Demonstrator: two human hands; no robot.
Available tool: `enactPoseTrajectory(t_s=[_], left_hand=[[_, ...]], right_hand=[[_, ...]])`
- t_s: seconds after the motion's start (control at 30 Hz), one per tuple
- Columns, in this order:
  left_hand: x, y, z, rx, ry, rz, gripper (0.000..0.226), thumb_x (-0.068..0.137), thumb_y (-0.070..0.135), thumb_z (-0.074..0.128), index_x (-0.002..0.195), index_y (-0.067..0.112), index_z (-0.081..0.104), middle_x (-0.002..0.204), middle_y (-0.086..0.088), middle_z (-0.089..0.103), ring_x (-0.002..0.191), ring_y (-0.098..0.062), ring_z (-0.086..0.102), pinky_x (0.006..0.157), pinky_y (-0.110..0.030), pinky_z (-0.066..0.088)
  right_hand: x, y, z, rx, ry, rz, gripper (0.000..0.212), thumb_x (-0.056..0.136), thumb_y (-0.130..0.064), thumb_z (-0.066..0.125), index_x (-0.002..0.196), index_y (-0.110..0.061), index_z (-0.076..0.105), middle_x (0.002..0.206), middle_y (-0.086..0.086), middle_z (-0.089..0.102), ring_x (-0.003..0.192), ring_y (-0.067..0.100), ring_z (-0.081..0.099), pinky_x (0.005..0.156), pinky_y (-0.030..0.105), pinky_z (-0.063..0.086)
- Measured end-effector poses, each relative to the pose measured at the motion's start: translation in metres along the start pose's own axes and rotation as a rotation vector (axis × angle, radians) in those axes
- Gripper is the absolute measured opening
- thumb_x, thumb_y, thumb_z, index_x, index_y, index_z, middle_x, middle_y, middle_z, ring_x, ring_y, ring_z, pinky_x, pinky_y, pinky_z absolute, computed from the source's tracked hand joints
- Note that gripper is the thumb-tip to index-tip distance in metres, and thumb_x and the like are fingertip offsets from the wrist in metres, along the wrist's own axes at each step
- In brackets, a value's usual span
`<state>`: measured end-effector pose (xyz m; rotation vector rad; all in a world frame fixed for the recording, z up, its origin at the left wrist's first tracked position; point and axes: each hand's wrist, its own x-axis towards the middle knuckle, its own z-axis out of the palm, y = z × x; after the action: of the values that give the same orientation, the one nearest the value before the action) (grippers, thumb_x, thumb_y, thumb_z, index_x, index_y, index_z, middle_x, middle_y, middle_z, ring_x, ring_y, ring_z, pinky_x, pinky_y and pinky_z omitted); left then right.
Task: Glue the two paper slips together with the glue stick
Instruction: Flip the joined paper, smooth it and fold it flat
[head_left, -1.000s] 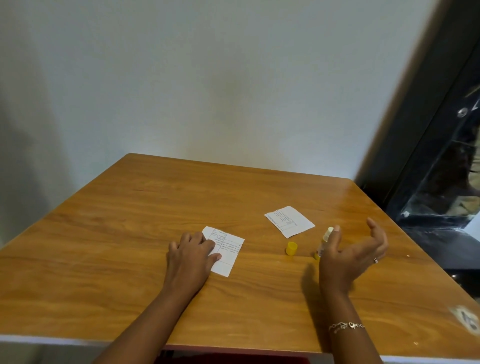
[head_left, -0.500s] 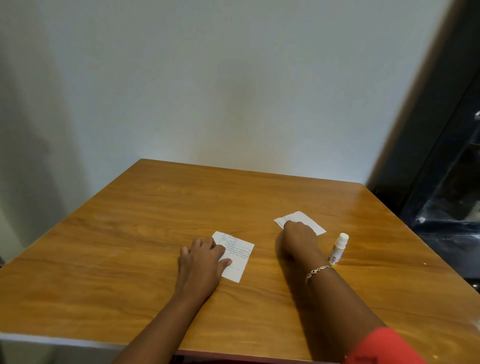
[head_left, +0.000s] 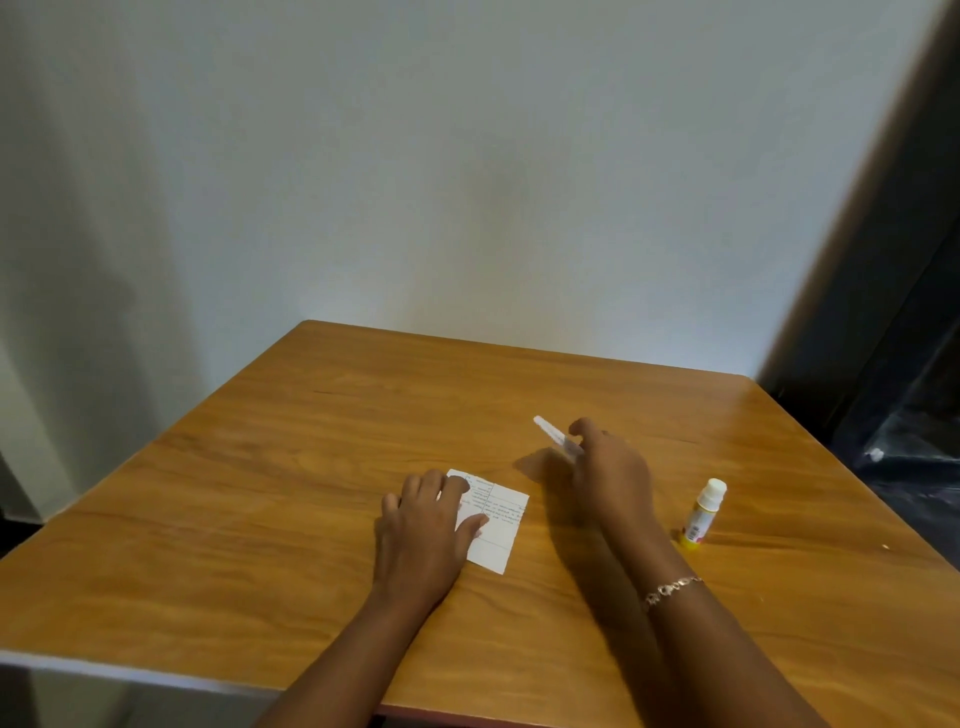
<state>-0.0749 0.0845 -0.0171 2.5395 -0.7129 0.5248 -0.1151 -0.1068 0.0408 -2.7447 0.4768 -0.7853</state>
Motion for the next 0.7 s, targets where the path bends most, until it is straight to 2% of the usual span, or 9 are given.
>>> enactPoseTrajectory(t_s=[0.1, 0.17, 0.23, 0.3, 0.37, 0.43, 0.5, 0.57, 0.7], left_hand=[[-0.003, 0.003, -0.009, -0.168, 0.14, -0.014, 0.039, 0.084, 0.044, 0.059, 0.116, 0.021, 0.055, 0.115, 0.002, 0.06, 0.105, -0.02, 0.051, 0.082, -0.034, 0.039], [-0.004, 0.009, -0.018, -0.324, 0.225, -0.029, 0.045, 0.083, 0.047, 0.058, 0.118, 0.019, 0.055, 0.115, 0.003, 0.059, 0.106, -0.018, 0.051, 0.084, -0.034, 0.041], [-0.003, 0.018, -0.03, -0.527, 0.226, -0.114, 0.057, 0.078, 0.057, 0.049, 0.122, 0.021, 0.052, 0.114, 0.011, 0.054, 0.106, -0.01, 0.048, 0.085, -0.032, 0.042], [0.001, 0.025, -0.041, -0.742, 0.172, -0.255, 0.056, 0.074, 0.059, 0.053, 0.118, 0.025, 0.053, 0.104, 0.016, 0.056, 0.097, -0.006, 0.053, 0.079, -0.027, 0.047], [0.006, 0.027, -0.048, -0.89, 0.116, -0.318, 0.03, 0.078, 0.042, 0.066, 0.101, 0.023, 0.061, 0.087, 0.011, 0.061, 0.081, -0.008, 0.056, 0.065, -0.021, 0.047], [0.007, 0.027, -0.051, -0.947, 0.097, -0.333, 0.008, 0.081, 0.022, 0.068, 0.085, 0.016, 0.064, 0.075, -0.001, 0.062, 0.069, -0.012, 0.056, 0.057, -0.018, 0.044], [0.005, 0.027, -0.051, -0.978, 0.102, -0.383, 0.007, 0.082, 0.016, 0.067, 0.077, 0.013, 0.063, 0.075, -0.012, 0.063, 0.066, -0.013, 0.054, 0.055, -0.018, 0.042], [0.002, 0.028, -0.049, -1.011, 0.1, -0.45, 0.009, 0.083, 0.015, 0.066, 0.075, 0.012, 0.061, 0.08, -0.019, 0.066, 0.068, -0.016, 0.055, 0.057, -0.023, 0.043], [-0.003, 0.029, -0.043, -1.019, 0.032, -0.502, 0.012, 0.084, 0.016, 0.065, 0.074, 0.011, 0.06, 0.082, -0.02, 0.067, 0.07, -0.019, 0.058, 0.059, -0.028, 0.043]], right_hand=[[-0.008, -0.017, -0.024, 0.362, -0.008, 0.048, 0.023, 0.082, -0.006, 0.058, 0.103, -0.016, 0.061, 0.086, 0.007, 0.069, 0.076, 0.023, 0.063, 0.063, 0.035, 0.05], [-0.014, -0.026, -0.041, 0.678, -0.164, 0.114, 0.022, 0.08, -0.001, 0.06, 0.098, -0.013, 0.063, 0.078, 0.009, 0.068, 0.072, 0.021, 0.064, 0.061, 0.035, 0.051], [-0.02, -0.032, -0.052, 0.935, -0.343, 0.178, 0.021, 0.081, 0.004, 0.06, 0.098, -0.008, 0.064, 0.074, 0.01, 0.066, 0.067, 0.017, 0.065, 0.057, 0.03, 0.053], [-0.024, -0.035, -0.055, 1.024, -0.457, 0.206, 0.019, 0.081, 0.004, 0.06, 0.094, -0.009, 0.064, 0.072, 0.008, 0.066, 0.062, 0.013, 0.064, 0.053, 0.025, 0.052], [-0.029, -0.037, -0.052, 1.072, -0.486, 0.227, 0.014, 0.084, -0.002, 0.06, 0.091, -0.012, 0.065, 0.073, 0.006, 0.065, 0.062, 0.012, 0.062, 0.054, 0.024, 0.05], [-0.034, -0.038, -0.047, 1.123, -0.456, 0.263, 0.012, 0.084, -0.022, 0.061, 0.092, -0.015, 0.067, 0.074, 0.001, 0.066, 0.066, 0.011, 0.062, 0.057, 0.024, 0.05], [-0.041, -0.039, -0.04, 1.205, -0.43, 0.313, 0.029, 0.075, -0.039, 0.062, 0.092, -0.017, 0.069, 0.074, -0.005, 0.07, 0.068, 0.008, 0.066, 0.058, 0.022, 0.053], [-0.048, -0.04, -0.03, 1.267, -0.407, 0.361, 0.031, 0.075, -0.034, 0.065, 0.094, -0.01, 0.067, 0.079, 0.0, 0.072, 0.069, 0.009, 0.068, 0.055, 0.02, 0.052], [-0.061, -0.041, -0.008, 1.27, -0.284, 0.511, 0.012, 0.089, -0.013, 0.056, 0.088, -0.003, 0.062, 0.081, 0.013, 0.069, 0.067, 0.02, 0.065, 0.055, 0.028, 0.049]])
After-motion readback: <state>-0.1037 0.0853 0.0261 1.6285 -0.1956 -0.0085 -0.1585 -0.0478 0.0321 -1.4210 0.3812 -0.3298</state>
